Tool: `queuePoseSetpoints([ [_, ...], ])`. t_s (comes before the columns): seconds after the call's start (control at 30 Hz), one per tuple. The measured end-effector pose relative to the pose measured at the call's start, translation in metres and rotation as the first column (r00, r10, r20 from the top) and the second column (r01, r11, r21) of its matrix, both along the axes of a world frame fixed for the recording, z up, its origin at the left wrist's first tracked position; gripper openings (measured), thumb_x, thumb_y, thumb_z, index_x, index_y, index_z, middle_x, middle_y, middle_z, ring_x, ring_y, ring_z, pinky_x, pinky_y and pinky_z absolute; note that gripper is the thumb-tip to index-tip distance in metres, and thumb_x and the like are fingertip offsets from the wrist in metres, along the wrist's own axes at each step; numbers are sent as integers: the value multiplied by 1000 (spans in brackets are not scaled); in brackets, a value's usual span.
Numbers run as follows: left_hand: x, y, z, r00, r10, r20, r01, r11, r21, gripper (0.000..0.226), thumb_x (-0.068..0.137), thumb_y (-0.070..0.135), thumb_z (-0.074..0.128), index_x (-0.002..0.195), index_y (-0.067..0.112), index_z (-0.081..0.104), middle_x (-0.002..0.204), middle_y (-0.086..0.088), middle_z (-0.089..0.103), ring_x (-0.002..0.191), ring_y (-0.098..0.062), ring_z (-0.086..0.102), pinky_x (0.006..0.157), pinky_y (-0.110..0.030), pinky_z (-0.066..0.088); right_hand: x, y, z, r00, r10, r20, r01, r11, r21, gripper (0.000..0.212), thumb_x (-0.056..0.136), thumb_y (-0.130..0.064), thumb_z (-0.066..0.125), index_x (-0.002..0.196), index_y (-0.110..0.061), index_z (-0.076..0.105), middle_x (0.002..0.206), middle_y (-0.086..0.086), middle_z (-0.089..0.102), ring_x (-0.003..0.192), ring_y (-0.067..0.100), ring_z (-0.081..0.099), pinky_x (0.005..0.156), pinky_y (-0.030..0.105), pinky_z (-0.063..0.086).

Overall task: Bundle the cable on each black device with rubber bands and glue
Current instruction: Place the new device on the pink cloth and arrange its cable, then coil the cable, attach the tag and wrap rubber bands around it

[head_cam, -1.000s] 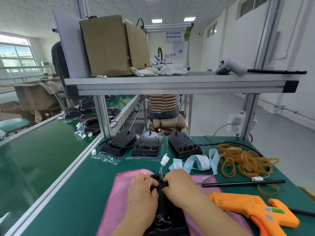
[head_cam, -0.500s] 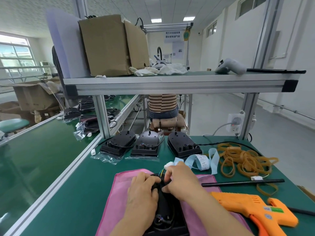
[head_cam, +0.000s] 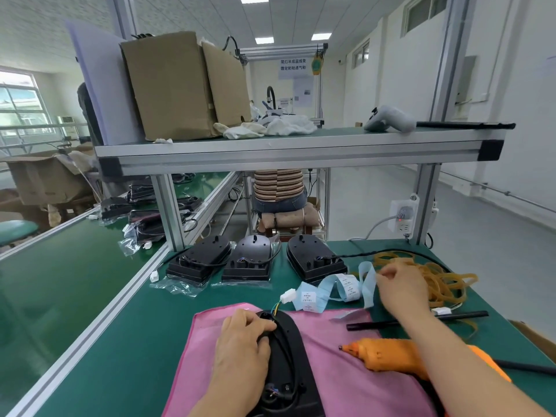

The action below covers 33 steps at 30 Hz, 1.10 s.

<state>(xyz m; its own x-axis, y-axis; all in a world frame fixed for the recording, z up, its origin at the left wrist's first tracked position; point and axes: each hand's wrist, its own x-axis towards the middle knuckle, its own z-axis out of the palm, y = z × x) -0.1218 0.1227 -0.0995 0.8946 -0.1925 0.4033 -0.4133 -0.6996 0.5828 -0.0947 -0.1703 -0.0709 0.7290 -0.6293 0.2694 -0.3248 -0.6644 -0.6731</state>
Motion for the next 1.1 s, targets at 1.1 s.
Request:
queuePoseSetpoints([
  [1.1,20,-2,53,921,-140,-363,-119,787,-605,46,82,55,63,91,10,69,83,-5,72,69,-10,65,71,-26,50,-12,144,47,685,725,71,-721,689,-78,4,80,-16,65,78,-17,69,76,-7,63,69,7,57,71,31,52],
])
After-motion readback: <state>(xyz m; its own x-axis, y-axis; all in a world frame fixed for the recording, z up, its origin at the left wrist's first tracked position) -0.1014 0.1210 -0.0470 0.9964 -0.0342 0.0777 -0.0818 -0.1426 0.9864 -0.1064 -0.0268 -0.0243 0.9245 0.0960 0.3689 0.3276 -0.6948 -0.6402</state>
